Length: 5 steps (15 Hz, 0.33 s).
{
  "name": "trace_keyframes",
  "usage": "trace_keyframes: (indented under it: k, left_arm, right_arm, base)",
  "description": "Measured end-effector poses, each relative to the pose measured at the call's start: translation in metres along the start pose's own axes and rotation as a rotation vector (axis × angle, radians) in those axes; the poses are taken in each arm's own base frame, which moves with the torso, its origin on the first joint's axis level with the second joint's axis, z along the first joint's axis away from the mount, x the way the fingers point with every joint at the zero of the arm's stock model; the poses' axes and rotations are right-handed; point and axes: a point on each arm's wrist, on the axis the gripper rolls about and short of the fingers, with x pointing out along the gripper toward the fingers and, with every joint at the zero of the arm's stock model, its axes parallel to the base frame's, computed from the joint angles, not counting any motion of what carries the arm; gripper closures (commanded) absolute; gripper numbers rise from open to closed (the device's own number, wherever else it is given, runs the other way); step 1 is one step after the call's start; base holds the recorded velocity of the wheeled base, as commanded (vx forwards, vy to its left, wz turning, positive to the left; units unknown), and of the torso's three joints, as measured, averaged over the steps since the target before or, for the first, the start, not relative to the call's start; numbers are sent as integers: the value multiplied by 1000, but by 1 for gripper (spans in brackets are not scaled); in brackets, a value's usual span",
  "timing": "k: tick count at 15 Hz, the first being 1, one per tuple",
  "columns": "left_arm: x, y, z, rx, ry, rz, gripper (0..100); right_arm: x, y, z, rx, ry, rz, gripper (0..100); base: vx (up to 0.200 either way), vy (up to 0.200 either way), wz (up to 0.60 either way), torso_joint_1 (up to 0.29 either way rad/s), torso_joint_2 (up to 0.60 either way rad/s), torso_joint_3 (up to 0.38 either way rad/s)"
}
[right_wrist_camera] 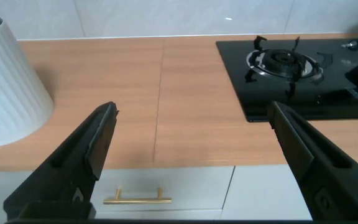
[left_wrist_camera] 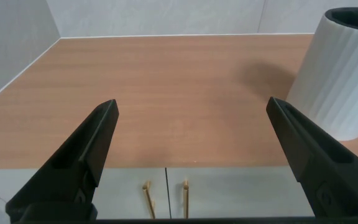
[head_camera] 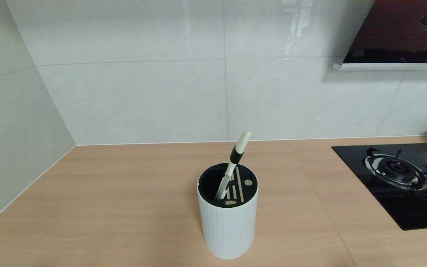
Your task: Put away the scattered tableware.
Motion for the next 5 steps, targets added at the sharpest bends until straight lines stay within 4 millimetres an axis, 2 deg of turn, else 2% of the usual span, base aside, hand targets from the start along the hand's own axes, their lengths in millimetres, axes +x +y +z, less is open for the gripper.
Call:
trace_keyframes:
  k: [5]
  left_arm:
    - [0,0,0,0,0,0,0]
  right_arm:
    - [0,0,-1,-2,3,1,0]
  base:
    - [0,0,0,0,0,0]
